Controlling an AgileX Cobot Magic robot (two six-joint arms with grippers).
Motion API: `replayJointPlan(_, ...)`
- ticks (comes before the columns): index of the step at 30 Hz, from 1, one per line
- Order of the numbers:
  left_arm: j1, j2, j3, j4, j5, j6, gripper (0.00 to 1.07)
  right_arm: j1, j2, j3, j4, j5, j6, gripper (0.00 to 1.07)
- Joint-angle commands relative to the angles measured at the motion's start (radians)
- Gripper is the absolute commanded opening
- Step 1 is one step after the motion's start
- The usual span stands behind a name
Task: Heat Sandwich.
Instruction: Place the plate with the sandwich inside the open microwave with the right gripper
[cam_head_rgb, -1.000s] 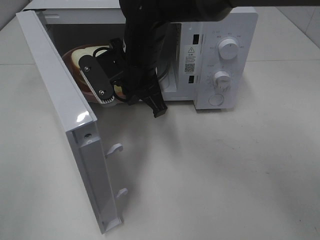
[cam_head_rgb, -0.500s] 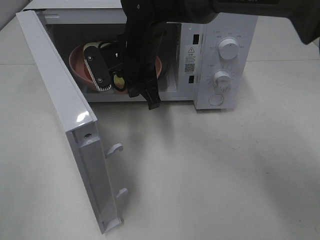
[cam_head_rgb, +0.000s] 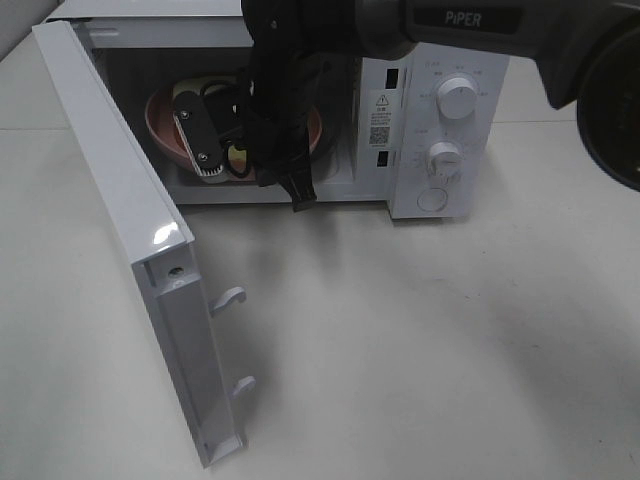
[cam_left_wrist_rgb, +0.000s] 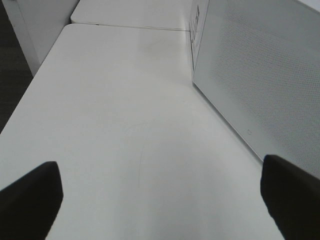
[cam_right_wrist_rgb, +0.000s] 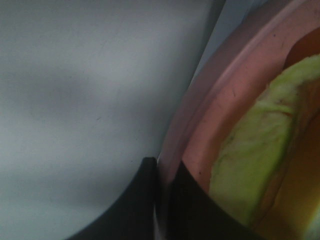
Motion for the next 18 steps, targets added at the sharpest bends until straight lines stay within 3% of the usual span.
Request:
replayJointPlan(1,0.003,-0.028,0.004,0.002,-0.004,-0.001,1.01,-0.011,0.012,-0.032,-0.010,-0.042,0.007,0.03)
replayJointPlan(18,0.003,-0.028,0.004,0.002,-0.004,-0.001,1.01,-0.035,0.062,-0.034,-0.034,-0.129,0.028,0.05)
